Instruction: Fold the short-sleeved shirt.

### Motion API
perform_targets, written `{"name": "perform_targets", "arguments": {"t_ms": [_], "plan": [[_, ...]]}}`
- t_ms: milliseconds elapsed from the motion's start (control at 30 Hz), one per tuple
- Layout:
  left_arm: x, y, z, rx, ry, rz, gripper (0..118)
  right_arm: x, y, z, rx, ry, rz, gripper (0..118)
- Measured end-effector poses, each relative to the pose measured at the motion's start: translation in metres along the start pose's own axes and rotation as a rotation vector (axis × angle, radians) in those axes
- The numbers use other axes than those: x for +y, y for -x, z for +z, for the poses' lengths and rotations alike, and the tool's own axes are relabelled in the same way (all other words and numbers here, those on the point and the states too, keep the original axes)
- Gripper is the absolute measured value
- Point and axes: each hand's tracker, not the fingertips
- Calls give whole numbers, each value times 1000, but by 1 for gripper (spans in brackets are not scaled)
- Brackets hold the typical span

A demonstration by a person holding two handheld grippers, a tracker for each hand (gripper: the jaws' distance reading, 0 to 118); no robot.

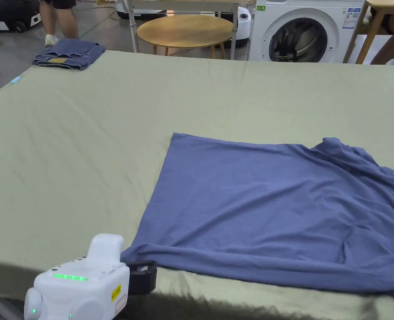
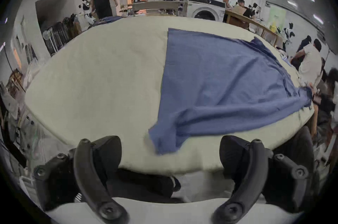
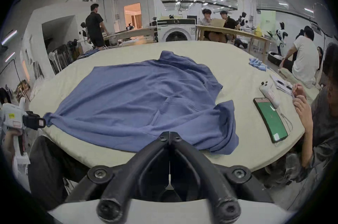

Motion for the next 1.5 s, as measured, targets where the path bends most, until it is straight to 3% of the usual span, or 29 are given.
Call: {"name": "perform_targets", "arguments": {"t_ms": [33,100,133,267,333,367,400,467,567,700,733,767,800,833,900,1100,1267,1500], "plan": [[7,3,-7,-10,11,23,95,2,-3,-1,-5,6,-3,0],[16,5,-26,-37,64,27,25,5,-9,-2,-30,25,-2,0],[17,4,-33,-14,78,23,16,6,-11,-3,-43,32,1,0],[23,-8,-25,-9,75,-32,3,11,-32,5,-98,51,-7,1],[23,-12,-17,-6,53,-41,3,13,-49,9,-96,60,-25,41],[24,-15,-14,12,43,-67,3,15,-57,9,-80,88,-37,55],[24,-16,-11,18,37,-82,3,13,-63,7,-87,126,-38,55],[23,-18,-5,16,28,-83,3,11,-70,0,-119,180,3,118],[24,-23,1,15,29,-96,3,10,-69,-8,-141,156,39,117],[24,-25,4,15,33,-102,3,13,-66,-34,-92,192,41,113],[25,-26,4,17,32,-104,3,13,-65,-38,-66,202,36,98],[26,-26,5,17,32,-105,3,14,-66,-43,-58,203,33,44],[27,-26,7,18,32,-106,3,14,-66,-50,-70,205,22,1],[29,-25,9,22,33,-110,3,13,-69,-50,-87,192,-18,1],[35,-29,21,32,17,-141,3,20,-72,-37,-48,170,-20,1],[93,-36,39,44,-60,-189,3,78,-59,-18,-74,36,2,1],[157,-40,-21,67,-3,-210,3,124,-55,-79,-112,51,22,1],[174,-34,-100,50,151,-110,3,118,-66,-155,-156,167,-48,1]]}}
